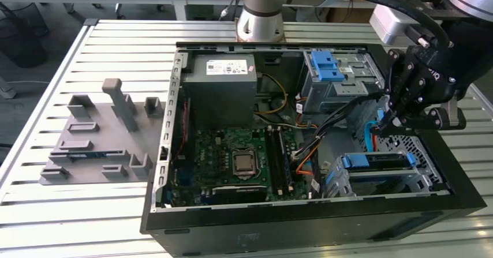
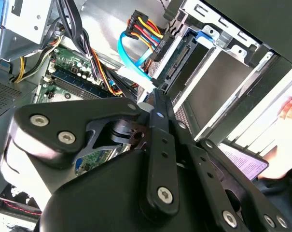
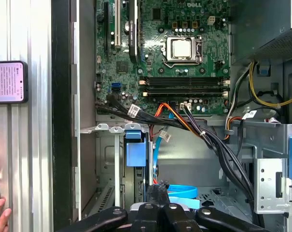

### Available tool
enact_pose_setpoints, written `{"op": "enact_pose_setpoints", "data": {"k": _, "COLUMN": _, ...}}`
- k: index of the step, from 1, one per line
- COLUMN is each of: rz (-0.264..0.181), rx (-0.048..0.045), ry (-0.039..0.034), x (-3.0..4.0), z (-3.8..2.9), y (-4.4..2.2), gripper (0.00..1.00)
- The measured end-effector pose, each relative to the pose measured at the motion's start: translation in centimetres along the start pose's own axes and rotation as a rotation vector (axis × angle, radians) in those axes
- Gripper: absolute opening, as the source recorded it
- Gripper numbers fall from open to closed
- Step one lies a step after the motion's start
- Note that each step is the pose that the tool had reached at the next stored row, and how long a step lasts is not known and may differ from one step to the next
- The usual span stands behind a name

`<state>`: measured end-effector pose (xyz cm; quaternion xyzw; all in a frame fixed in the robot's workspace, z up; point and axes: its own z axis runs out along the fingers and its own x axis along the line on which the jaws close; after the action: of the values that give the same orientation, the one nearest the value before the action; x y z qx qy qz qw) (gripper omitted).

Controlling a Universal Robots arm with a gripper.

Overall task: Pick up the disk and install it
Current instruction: 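Insert the first disk wire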

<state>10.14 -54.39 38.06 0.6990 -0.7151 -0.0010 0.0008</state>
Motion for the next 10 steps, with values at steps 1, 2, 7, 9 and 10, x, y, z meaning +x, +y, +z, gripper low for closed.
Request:
{"op": "enact_pose_setpoints", "data": {"k": 1, "rz": 0.0, "rx": 0.0, "ry": 0.0002, "x": -0.02, "z": 0.02, "y": 0.0, "gripper": 0.11}}
{"op": "enact_pose_setpoints", "data": {"k": 2, "rz": 0.0, "rx": 0.0001, "ry": 0.0009, "x": -0.06, "z": 0.03, "y": -0.01, "gripper": 0.18}}
{"op": "enact_pose_setpoints", "data": {"k": 7, "rz": 0.0, "rx": 0.0, "ry": 0.0016, "x": -0.29, "z": 0.26, "y": -0.1, "gripper": 0.19}}
{"op": "enact_pose_setpoints", "data": {"k": 9, "rz": 0.0, "rx": 0.0, "ry": 0.0018, "x": -0.4, "z": 0.44, "y": -0.14, "gripper": 0.25}}
{"op": "enact_pose_setpoints", "data": {"k": 10, "rz": 0.0, "rx": 0.0001, "ry": 0.0024, "x": -0.43, "z": 0.55, "y": -0.15, "gripper": 0.25}}
